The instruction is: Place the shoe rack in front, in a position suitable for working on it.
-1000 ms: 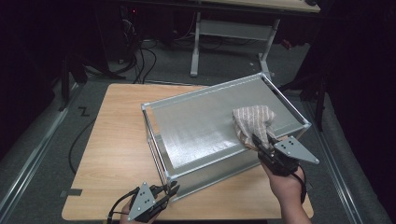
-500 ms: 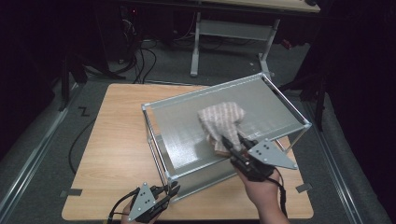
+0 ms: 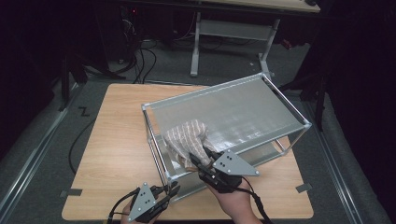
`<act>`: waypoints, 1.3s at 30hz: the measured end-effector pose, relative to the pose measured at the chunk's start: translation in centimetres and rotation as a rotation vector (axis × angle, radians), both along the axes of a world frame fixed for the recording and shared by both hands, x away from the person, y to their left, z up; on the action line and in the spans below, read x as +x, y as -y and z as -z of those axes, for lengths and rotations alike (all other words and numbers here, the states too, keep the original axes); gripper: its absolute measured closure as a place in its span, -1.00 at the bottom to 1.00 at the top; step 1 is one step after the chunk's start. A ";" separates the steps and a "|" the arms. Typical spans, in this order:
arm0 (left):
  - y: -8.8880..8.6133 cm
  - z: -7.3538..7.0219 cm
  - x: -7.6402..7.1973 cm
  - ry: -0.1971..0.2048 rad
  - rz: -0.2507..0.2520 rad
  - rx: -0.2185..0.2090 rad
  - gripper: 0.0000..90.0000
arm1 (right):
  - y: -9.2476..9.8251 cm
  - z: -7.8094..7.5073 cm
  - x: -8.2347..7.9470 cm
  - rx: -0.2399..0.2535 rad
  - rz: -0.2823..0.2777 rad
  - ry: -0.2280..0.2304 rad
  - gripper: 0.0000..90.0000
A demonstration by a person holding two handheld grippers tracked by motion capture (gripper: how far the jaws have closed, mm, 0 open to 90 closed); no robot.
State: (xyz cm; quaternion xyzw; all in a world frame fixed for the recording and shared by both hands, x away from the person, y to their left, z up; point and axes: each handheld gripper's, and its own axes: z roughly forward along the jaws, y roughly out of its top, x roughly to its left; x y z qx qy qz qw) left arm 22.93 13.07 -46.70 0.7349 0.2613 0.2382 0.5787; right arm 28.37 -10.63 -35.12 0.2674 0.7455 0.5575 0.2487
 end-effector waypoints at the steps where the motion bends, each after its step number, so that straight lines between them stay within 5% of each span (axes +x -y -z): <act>1: 0.0 0.0 0.0 0.001 -0.001 0.000 0.77 | 0.0 -0.1 0.0 -0.001 -0.003 0.002 0.32; 9: 0.1 0.0 -0.1 0.016 -0.013 0.012 0.76 | -0.1 -1.2 -0.3 0.021 0.014 0.046 -0.01; 15: 0.2 0.1 -0.1 0.018 -0.017 0.010 0.76 | -0.7 -1.4 0.3 0.008 0.042 0.066 0.17; 19: 0.2 0.0 -0.1 0.018 -0.019 0.011 0.76 | -1.5 -0.9 0.4 -0.019 0.015 0.050 0.27; 29: 0.2 0.0 -0.1 0.017 -0.020 0.010 0.76 | -3.1 -0.8 -1.5 0.006 -0.064 0.052 0.29; 39: 1.0 0.3 0.1 0.016 -0.034 0.032 0.64 | -3.5 0.1 -1.2 -0.064 -0.006 0.065 0.28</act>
